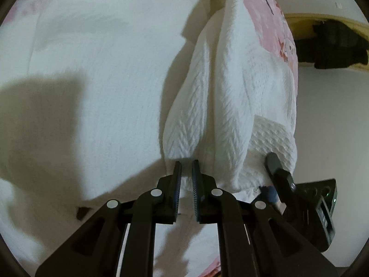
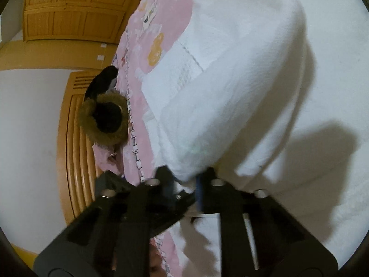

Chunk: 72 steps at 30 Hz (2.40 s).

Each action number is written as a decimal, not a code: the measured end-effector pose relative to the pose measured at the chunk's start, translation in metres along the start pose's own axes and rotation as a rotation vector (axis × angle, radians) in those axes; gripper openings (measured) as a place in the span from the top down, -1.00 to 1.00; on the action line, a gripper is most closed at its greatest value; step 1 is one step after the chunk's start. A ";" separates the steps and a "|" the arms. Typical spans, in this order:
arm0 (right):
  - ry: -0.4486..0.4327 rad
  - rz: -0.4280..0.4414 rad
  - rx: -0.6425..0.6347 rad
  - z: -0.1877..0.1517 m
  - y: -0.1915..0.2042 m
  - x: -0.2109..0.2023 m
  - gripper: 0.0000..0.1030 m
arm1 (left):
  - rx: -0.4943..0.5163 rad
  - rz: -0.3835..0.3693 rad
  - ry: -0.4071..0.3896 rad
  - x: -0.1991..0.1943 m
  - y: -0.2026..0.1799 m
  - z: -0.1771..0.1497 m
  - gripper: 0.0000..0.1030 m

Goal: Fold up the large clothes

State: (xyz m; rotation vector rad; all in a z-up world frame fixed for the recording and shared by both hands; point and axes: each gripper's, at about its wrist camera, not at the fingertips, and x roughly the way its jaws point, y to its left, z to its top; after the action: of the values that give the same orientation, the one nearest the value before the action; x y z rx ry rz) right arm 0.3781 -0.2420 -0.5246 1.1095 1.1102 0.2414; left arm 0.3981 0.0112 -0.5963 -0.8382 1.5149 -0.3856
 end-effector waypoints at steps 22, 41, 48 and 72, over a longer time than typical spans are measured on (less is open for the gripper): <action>-0.125 0.219 -0.397 0.053 0.095 -0.059 0.90 | -0.057 -0.280 -0.099 0.021 -0.055 0.103 0.84; 0.076 -0.033 -0.302 -0.069 -0.050 -0.005 0.83 | -0.041 -0.208 -0.005 0.011 0.023 0.091 0.84; 0.051 -0.037 -0.207 -0.068 -0.059 -0.040 -0.14 | -0.133 -0.292 -0.087 -0.031 0.030 0.084 0.82; -0.158 0.001 -0.401 0.127 0.007 -0.060 0.91 | -0.044 -0.102 -0.115 -0.011 -0.024 0.077 0.81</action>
State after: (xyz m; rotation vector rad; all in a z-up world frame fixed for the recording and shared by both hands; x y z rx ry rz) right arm 0.4548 -0.3524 -0.4826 0.7576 0.8722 0.3541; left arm 0.4777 0.0211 -0.5828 -0.9587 1.3816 -0.3737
